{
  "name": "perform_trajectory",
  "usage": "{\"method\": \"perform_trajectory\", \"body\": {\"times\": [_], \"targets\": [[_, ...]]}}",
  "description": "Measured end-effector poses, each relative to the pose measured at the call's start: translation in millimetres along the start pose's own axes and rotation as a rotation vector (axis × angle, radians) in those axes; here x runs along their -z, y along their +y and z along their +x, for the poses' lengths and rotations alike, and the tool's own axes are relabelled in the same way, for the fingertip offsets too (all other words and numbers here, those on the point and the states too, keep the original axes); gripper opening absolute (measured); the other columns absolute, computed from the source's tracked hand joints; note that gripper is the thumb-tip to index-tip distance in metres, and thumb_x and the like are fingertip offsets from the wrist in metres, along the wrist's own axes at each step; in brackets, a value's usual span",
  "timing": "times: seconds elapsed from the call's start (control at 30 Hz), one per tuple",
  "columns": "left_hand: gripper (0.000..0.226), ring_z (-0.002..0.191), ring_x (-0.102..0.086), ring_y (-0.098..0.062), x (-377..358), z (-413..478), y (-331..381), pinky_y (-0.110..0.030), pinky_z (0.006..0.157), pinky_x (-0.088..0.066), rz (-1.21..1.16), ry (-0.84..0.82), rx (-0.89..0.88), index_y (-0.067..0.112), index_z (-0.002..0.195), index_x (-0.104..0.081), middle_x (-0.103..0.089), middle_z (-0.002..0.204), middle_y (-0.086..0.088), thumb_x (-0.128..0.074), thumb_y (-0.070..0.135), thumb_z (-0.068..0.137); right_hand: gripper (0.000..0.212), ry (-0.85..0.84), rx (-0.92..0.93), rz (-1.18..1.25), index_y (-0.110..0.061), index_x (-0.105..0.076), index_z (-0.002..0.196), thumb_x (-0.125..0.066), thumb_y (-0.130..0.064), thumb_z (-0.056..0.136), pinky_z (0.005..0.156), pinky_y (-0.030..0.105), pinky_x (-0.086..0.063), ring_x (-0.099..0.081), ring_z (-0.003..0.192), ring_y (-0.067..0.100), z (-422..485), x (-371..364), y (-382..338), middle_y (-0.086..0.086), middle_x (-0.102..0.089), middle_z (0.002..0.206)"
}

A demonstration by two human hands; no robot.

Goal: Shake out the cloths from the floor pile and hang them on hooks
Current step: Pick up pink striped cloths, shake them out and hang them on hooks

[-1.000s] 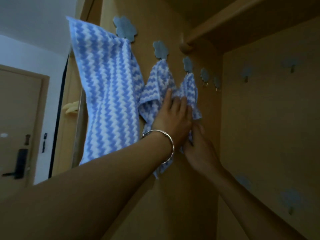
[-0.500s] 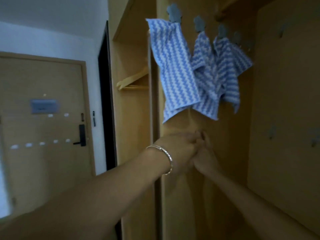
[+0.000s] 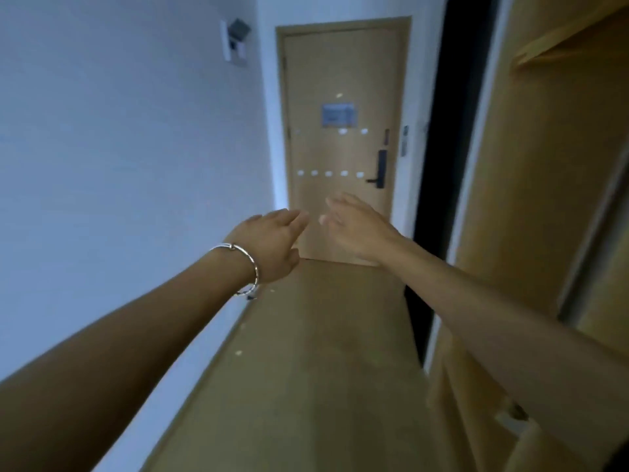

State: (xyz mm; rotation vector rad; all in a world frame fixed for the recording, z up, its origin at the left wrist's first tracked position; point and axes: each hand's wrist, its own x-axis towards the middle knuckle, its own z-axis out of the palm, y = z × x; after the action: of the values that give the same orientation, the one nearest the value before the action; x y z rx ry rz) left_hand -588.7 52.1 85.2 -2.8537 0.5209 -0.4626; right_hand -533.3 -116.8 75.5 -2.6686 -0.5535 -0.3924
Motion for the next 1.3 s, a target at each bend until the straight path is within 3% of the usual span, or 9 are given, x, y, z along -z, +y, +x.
{"method": "perform_trajectory", "body": {"times": [0.23, 0.5, 0.8, 1.0, 1.3], "targets": [[0.061, 0.142, -0.022, -0.016, -26.5, -189.7, -134.1, -0.04, 0.108, -0.033, -0.151, -0.086, 0.644, 0.028, 0.15, -0.011, -0.017, 0.156, 0.007, -0.039, 0.034, 0.097, 0.055, -0.351, 0.427, 0.044, -0.019, -0.027, 0.15, -0.032, -0.045, 0.101, 0.114, 0.037, -0.021, -0.021, 0.145, 0.019, 20.3, -106.5, -201.0, 0.002, -0.021, 0.158], [0.06, 0.137, -0.034, -0.02, -37.0, -358.4, -178.3, -0.042, 0.106, -0.037, -0.148, -0.224, 1.124, 0.027, 0.15, -0.014, -0.027, 0.153, 0.006, -0.042, 0.034, 0.096, 0.062, -0.706, 0.833, 0.105, -0.026, -0.022, 0.152, -0.033, -0.054, 0.098, 0.116, 0.041, -0.024, -0.023, 0.145, 0.02, -19.5, -213.2, -377.5, 0.0, -0.02, 0.159], [0.059, 0.135, -0.036, -0.02, -63.4, -400.9, -213.6, -0.041, 0.104, -0.039, -0.079, -0.343, 1.384, 0.026, 0.149, -0.015, -0.03, 0.152, 0.004, -0.041, 0.032, 0.096, 0.06, -0.905, 1.087, 0.172, -0.029, -0.024, 0.151, -0.036, -0.055, 0.097, 0.114, 0.042, -0.026, -0.028, 0.143, 0.021, -16.6, -283.5, -468.1, -0.001, -0.026, 0.157], [0.056, 0.127, -0.044, -0.021, -86.6, -422.9, -210.5, -0.039, 0.093, -0.045, -0.06, -0.392, 1.462, 0.027, 0.146, -0.022, -0.039, 0.145, 0.003, -0.044, 0.029, 0.094, 0.048, -1.004, 1.244, 0.253, -0.027, -0.042, 0.141, -0.04, -0.048, 0.098, 0.093, 0.034, -0.041, -0.049, 0.125, 0.024, -32.9, -310.6, -504.7, 0.002, -0.048, 0.142], [0.055, 0.13, -0.042, -0.02, -58.5, -502.1, -186.9, -0.041, 0.096, -0.045, 0.032, -0.429, 1.71, 0.029, 0.147, -0.022, -0.034, 0.149, 0.005, -0.042, 0.031, 0.096, 0.055, -1.092, 1.485, 0.291, -0.028, -0.032, 0.148, -0.041, -0.048, 0.098, 0.103, 0.036, -0.037, -0.044, 0.131, 0.019, -94.1, -314.5, -564.5, -0.002, -0.044, 0.146]]}}
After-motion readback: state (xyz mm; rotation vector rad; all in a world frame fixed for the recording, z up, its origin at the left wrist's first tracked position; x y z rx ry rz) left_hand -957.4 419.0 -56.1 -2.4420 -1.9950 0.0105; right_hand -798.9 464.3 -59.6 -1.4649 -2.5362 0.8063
